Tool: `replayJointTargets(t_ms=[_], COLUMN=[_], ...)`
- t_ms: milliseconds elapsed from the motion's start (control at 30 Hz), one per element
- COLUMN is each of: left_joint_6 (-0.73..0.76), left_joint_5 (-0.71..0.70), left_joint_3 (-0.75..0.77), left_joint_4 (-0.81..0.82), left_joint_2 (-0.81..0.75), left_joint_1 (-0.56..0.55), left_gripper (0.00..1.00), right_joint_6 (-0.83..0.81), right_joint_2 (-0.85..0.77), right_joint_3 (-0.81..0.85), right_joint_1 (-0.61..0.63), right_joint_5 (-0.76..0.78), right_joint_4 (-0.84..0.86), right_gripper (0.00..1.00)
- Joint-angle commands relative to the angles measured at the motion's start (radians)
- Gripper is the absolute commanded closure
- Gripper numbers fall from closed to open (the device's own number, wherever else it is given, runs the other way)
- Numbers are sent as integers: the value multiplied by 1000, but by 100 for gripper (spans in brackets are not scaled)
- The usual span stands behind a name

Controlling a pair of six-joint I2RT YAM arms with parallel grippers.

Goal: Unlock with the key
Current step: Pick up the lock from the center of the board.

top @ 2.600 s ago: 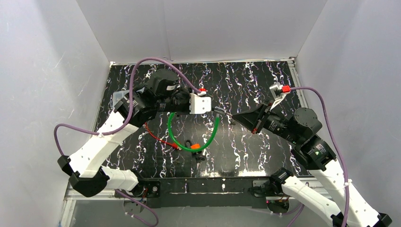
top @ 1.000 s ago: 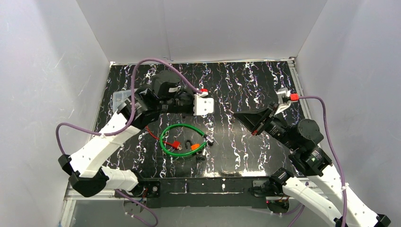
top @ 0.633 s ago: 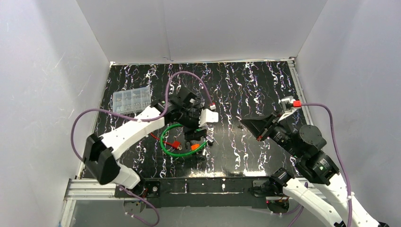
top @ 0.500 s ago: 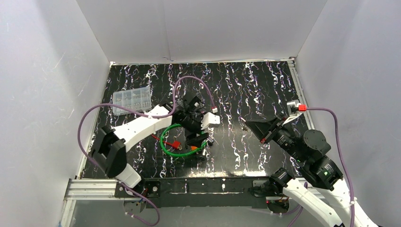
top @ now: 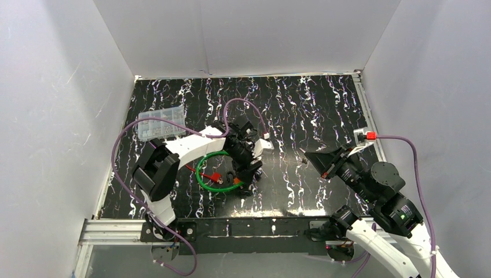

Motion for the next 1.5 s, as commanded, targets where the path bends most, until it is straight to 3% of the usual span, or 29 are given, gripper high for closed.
replayJointTargets(t_ms=[0, 600, 633, 667, 700, 733, 767, 933, 1067, 1267, 1367, 1467], left_joint_6=[-62, -195, -201, -205, -209, -213, -221, -297, -352, -393, -373, -263], left_joint_5=[29, -53, -62, -70, -76, -73, -68, -116, -285, -447, -546, -617], left_joint_3=[57, -63, -72, -77, -77, -74, -68, -25, 23, 184, 227, 259], left_joint_4=[-2, 153, 159, 168, 177, 179, 181, 174, 210, 160, 194, 235], left_joint_2=[65, 112, 106, 100, 96, 94, 89, -1, -193, -346, -403, -439], left_joint_1=[11, 12, 12, 12, 12, 13, 14, 41, 66, 64, 46, -1], left_gripper=[46, 55, 59, 71, 90, 99, 100, 100, 100, 100, 100, 100], right_joint_6=[-12, -22, -23, -24, -24, -24, -26, -35, -43, -40, -58, -87], right_joint_2=[-14, -17, -15, -15, -12, -10, -7, 16, 44, 116, 182, 299], right_joint_3=[-5, 27, 30, 30, 30, 32, 35, 69, 99, 121, 147, 237], right_joint_1=[4, 4, 4, 4, 5, 5, 5, 5, 4, 4, 4, 4], right_joint_5=[36, 77, 77, 76, 75, 74, 74, 69, 46, -45, -97, -133], right_joint_4=[6, -26, -28, -26, -24, -23, -24, -36, -23, 64, 135, 152], right_gripper=[99, 99, 99, 99, 99, 99, 99, 99, 99, 99, 99, 99])
